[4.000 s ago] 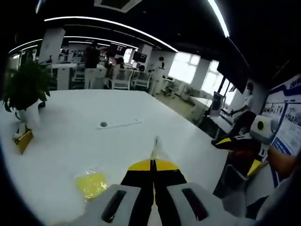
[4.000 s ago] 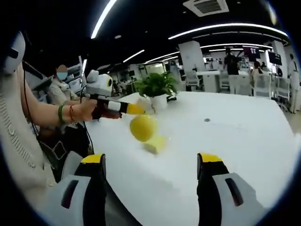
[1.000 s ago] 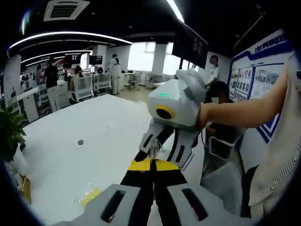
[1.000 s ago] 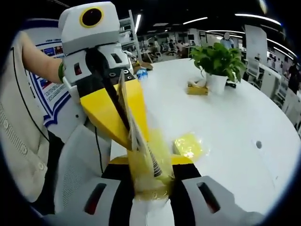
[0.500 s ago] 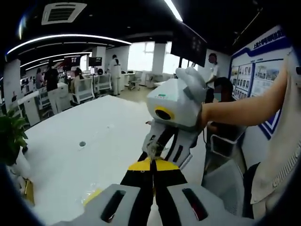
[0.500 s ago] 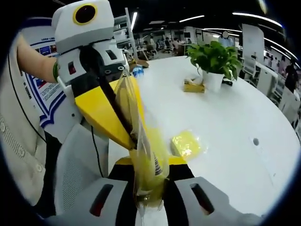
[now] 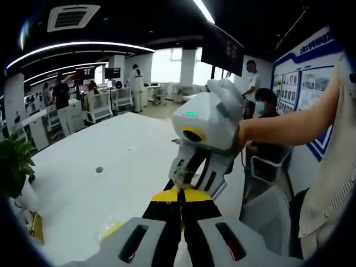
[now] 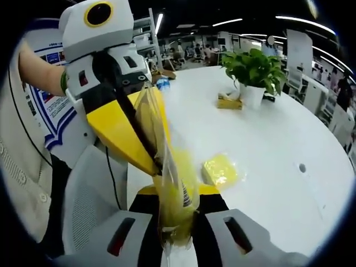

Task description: Compare the silicone blocks by pressing each to a similar depth, holding the contact briefly, and releasing to observe deformation and rebound differences across the visible hardness samples.

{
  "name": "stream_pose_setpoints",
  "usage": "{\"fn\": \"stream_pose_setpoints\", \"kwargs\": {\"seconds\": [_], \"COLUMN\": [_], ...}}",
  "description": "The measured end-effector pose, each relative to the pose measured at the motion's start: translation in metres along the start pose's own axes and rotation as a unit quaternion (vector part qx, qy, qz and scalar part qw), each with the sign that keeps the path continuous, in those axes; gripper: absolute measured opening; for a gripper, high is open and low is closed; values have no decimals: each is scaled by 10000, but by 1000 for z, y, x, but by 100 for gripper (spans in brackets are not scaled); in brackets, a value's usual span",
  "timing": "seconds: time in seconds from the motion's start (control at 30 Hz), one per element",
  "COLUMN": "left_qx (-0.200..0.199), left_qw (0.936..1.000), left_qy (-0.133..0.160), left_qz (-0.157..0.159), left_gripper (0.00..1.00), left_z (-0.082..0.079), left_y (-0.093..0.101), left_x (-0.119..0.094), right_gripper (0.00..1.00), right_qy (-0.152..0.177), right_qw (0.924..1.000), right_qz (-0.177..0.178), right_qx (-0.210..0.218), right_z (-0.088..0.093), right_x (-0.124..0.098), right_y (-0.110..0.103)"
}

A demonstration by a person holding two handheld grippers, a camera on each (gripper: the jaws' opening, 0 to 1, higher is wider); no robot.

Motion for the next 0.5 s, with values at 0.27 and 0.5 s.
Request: {"fn": "stream_pose_setpoints", "kwargs": {"seconds": [0.27,0.5], "left_qx": [39,79], "left_qw": [10000,10000], "left_qy": [-1,-27], "left_qz": [2,7], "left_gripper": [0,0], "left_z": [-2,-1], "left_y": [1,2], "left_x": [0,1], "right_gripper": [10,11], "right_qy": [22,16], "right_qw": [10000,10000], "right_qz": [-20,-42], "right_qx": [-42,-32], "right_z": [0,1], "right_x": [-2,-2], "right_y": [-1,-2]}}
Point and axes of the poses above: the point that each gripper's makers call its tool centre point, and the gripper's own axes: x roughly forward along the fingers, y roughly to its right, z roughly out of its underside, the point moved 1 cm from there along -x, roughly backward along the fingers, and after that the axes turned 3 degrees about x, right-handed, at the moved point
